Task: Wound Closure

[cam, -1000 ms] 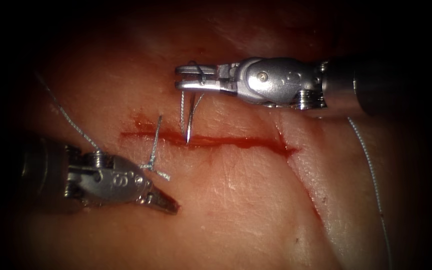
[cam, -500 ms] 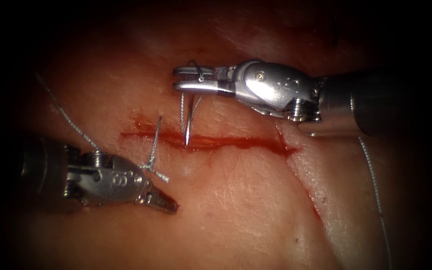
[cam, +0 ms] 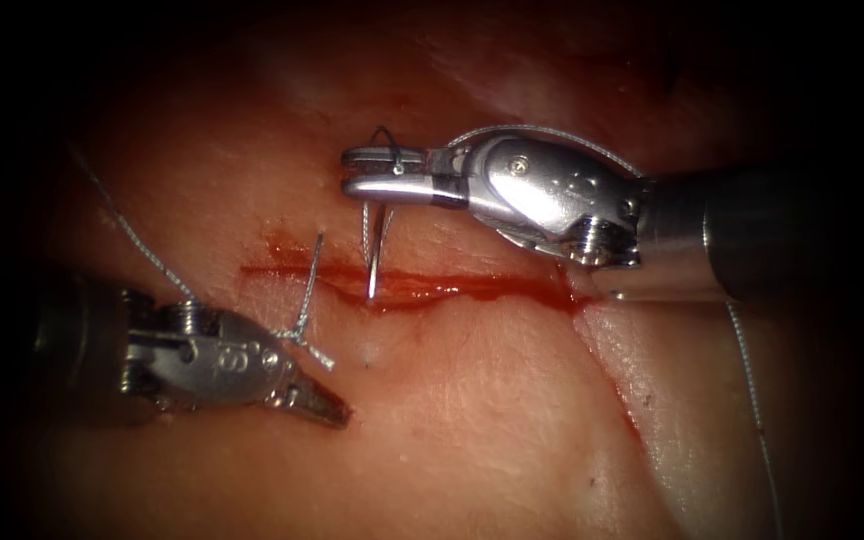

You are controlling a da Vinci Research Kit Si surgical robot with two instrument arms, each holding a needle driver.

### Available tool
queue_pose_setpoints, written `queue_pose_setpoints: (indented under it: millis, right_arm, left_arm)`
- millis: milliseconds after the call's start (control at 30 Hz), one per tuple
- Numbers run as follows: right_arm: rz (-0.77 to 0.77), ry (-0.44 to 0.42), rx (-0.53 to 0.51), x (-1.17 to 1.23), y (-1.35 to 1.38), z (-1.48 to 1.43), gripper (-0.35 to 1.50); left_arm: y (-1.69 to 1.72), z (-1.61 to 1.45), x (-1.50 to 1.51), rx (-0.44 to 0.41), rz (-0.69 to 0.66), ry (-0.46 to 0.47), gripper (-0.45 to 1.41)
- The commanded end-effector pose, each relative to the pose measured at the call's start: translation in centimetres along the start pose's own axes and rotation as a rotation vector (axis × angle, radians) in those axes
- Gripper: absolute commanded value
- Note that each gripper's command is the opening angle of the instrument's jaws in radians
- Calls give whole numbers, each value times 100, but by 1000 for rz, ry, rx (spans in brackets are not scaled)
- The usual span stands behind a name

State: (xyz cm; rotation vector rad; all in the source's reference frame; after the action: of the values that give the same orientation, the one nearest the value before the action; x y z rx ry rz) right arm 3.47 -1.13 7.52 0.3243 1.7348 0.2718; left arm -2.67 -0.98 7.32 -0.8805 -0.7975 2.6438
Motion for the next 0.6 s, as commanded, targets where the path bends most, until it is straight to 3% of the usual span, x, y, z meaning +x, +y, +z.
queue_pose_setpoints:
  millis: [33, 333, 600]
  right_arm:
    - [15, 1, 4, -5, -3, 6, -35]
    - [131, -18, 7, -7, -8, 9, -35]
    - [364, -73, 9, -23, -22, 11, -35]
  left_arm:
    - [-2, 8, 0, 0, 1, 1, -42]
    - [-3, 8, -1, -1, 2, 1, -42]
    - [-3, 8, -1, -1, 3, 0, -42]
